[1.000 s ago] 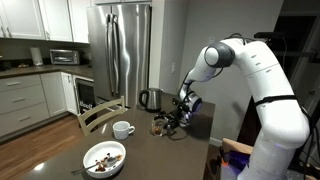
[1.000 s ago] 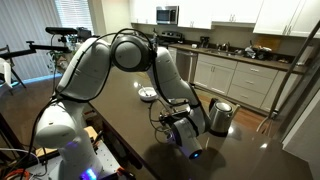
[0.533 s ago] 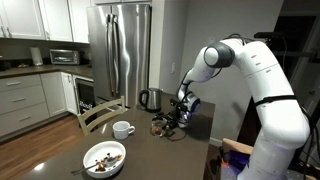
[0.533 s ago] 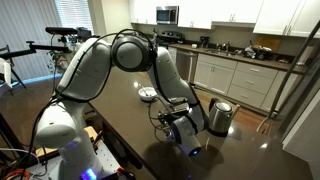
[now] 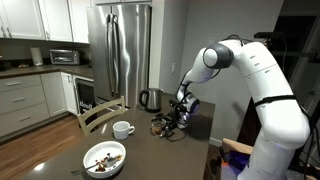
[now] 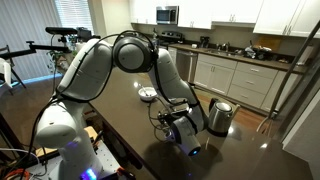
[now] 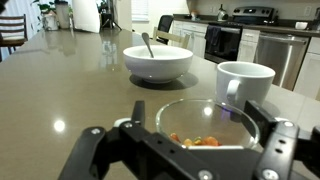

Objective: Pick up the glass cup and pour some of it's content into the bowl

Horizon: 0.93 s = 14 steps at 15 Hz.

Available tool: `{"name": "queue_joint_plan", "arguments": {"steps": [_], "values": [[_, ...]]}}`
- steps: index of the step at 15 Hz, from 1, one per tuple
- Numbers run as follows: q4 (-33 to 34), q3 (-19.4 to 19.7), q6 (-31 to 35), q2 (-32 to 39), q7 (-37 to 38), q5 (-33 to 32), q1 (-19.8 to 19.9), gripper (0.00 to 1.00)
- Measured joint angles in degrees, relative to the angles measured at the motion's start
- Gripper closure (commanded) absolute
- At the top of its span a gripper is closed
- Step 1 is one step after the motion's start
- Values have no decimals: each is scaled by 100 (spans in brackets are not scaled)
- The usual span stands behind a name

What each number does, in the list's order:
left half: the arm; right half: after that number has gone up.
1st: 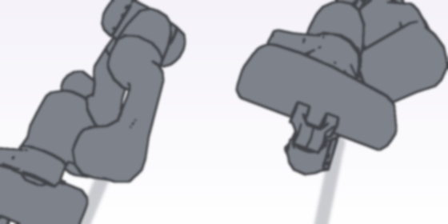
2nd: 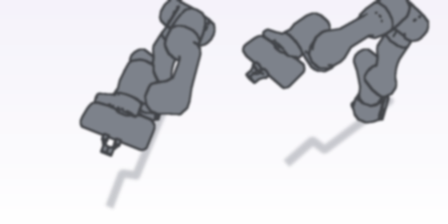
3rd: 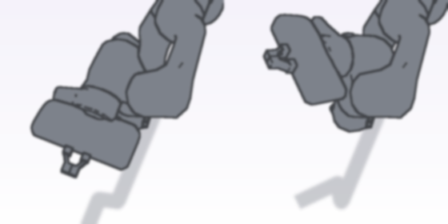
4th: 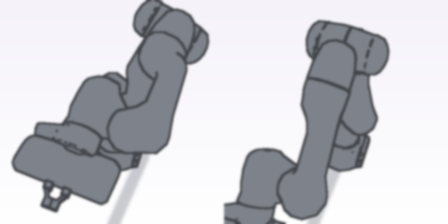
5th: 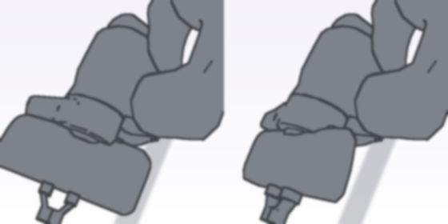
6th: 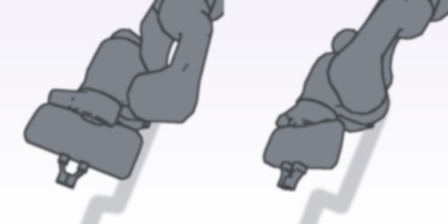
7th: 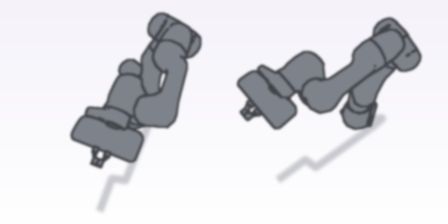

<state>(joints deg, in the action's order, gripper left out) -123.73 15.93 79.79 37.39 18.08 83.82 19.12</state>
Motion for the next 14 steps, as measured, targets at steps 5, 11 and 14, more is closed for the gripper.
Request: {"name": "queue_joint_plan", "arguments": {"steps": [5, 11, 14], "values": [[15, -18, -2, 15, 45, 0, -12, 23], [26, -18, -2, 21, 59, 0, -65, 41], [29, -18, -2, 22, 63, 0, -71, 41]]}}
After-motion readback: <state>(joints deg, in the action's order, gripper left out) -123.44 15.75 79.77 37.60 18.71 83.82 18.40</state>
